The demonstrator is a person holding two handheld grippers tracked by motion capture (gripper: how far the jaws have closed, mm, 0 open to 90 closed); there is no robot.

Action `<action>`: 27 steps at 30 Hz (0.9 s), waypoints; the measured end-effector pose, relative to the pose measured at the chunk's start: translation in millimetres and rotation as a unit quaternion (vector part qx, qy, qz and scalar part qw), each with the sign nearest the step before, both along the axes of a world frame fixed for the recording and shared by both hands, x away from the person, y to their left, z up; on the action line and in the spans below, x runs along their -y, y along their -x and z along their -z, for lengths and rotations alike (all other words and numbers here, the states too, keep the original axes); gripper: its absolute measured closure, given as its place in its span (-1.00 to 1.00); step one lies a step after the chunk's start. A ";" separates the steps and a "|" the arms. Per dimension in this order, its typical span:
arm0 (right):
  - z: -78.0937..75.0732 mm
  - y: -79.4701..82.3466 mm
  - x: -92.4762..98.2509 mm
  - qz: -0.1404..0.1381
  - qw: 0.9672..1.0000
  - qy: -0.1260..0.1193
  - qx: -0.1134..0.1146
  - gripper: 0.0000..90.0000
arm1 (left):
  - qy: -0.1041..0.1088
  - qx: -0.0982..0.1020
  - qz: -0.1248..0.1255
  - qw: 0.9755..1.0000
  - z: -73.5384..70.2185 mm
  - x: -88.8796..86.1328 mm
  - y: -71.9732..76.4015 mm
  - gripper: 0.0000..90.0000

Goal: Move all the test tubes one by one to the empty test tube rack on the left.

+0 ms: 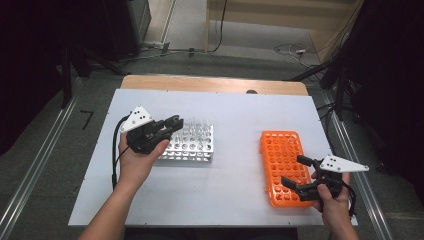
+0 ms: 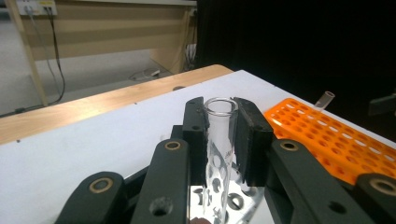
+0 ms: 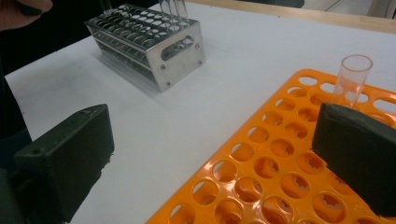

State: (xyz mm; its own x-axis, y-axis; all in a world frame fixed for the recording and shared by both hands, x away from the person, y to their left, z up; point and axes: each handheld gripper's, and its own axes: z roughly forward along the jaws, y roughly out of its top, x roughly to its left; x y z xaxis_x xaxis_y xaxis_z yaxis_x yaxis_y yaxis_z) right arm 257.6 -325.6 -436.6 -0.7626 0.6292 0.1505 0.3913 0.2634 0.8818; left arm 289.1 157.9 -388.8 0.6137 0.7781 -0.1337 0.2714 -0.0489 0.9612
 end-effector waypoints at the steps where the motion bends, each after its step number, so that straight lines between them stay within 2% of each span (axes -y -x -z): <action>1: 0.3 -0.1 0.9 0.002 1.000 0.001 -0.001 -1.00 | 0.000 -0.002 -0.003 1.000 0.5 -0.6 -3.0 0.67; 9: 1.2 -1.7 6.8 0.011 1.000 -0.003 -0.003 -1.00 | 0.021 -0.015 -0.029 0.999 8.7 -3.1 -31.0 0.67; 20: 3.5 -2.7 9.5 0.015 1.000 -0.002 -0.006 -1.00 | 0.008 -0.017 -0.042 0.999 19.2 9.9 -54.6 0.67; 27: 2.8 -3.1 11.1 0.018 1.000 -0.004 -0.006 -1.00 | 0.001 -0.021 -0.057 0.998 25.5 14.5 -64.5 0.68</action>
State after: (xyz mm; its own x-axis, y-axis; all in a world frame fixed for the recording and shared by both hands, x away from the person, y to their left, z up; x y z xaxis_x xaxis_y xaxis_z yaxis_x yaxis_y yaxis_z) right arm 260.7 -336.7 -439.3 -0.7371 0.6553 0.1652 0.4112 0.2409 0.8791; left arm 353.6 143.4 -414.3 0.5156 0.8417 -0.1602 0.3159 -0.0129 0.9487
